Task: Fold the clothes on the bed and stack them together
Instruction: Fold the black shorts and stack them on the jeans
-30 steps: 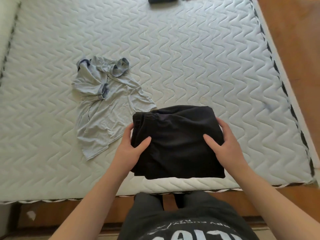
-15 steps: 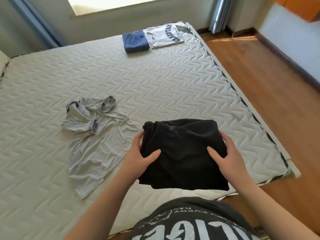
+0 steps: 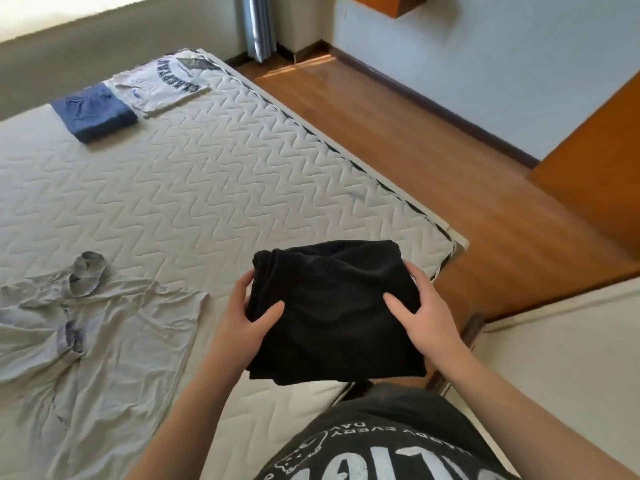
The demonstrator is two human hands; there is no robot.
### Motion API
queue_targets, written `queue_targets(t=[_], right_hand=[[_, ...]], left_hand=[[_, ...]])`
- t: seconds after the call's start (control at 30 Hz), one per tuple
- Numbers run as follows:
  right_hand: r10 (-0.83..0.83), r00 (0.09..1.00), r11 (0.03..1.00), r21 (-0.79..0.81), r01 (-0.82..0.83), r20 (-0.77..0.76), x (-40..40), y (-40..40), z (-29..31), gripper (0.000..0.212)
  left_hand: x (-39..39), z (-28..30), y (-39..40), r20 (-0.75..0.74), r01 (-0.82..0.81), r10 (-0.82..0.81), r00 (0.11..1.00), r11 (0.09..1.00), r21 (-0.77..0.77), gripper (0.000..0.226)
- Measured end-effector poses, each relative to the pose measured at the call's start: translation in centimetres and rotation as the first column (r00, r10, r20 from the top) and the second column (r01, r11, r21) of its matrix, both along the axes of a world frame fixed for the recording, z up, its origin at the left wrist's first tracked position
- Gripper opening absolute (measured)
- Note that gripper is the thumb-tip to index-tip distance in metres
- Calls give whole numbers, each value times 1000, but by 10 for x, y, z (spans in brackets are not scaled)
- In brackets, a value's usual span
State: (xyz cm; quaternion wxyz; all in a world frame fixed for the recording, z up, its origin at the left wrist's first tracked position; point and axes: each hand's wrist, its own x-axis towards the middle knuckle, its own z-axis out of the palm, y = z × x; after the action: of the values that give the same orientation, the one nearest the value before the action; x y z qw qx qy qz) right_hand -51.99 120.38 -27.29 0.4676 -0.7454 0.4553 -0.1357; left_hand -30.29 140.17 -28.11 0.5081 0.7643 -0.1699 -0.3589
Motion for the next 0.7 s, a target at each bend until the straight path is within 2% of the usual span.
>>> queue_targets(t=[0.37, 0.7], right_hand=[[-245, 969, 967, -83, 242, -35, -69, -51, -8, 59], [-422, 902, 898, -94, 430, 98, -126, -162, -31, 57]], left_hand=[[-33, 1, -105, -12, 259, -259, 966, 966, 6, 58], [-90, 10, -253, -32, 302, -301, 953, 953, 35, 53]])
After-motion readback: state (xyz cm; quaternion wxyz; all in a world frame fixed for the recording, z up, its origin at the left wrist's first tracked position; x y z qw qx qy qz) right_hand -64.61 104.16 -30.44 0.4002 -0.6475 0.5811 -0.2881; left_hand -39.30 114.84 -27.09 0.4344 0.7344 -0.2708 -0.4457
